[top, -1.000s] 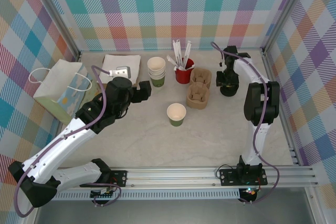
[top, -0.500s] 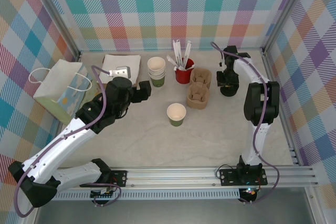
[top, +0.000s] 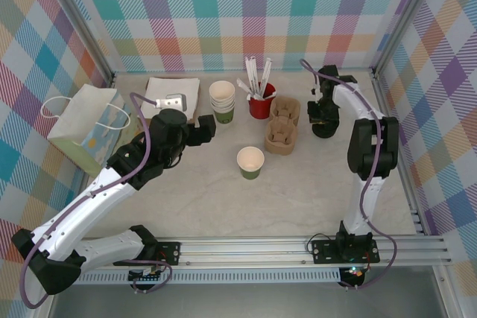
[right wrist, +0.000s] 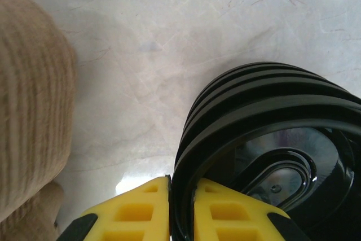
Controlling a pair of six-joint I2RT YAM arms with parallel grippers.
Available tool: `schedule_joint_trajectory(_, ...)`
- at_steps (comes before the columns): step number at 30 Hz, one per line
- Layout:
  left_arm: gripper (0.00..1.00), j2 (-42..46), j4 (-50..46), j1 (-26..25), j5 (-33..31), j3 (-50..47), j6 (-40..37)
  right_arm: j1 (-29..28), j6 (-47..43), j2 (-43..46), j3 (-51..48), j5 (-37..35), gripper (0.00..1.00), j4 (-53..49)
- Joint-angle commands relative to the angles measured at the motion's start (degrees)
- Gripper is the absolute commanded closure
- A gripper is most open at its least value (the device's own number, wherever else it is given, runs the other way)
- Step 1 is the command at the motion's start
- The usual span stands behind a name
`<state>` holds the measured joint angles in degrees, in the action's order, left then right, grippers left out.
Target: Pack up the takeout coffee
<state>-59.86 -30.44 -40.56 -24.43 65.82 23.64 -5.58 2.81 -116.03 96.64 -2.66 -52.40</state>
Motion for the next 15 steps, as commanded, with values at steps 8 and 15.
schedule_joint_trajectory(8, 0.00, 0.37, 12.44, 0.74, 9.77, -3.03, -8.03, 0.75, 2.71, 15.25, -8.00, 14.80, 0.88, 2.57)
schedule_joint_trajectory(15, 0.00, -0.39, 30.62, 0.75, 25.06, -9.29, -19.51, 0.57, 7.21, 26.29, -15.06, 33.14, 0.89, 7.50)
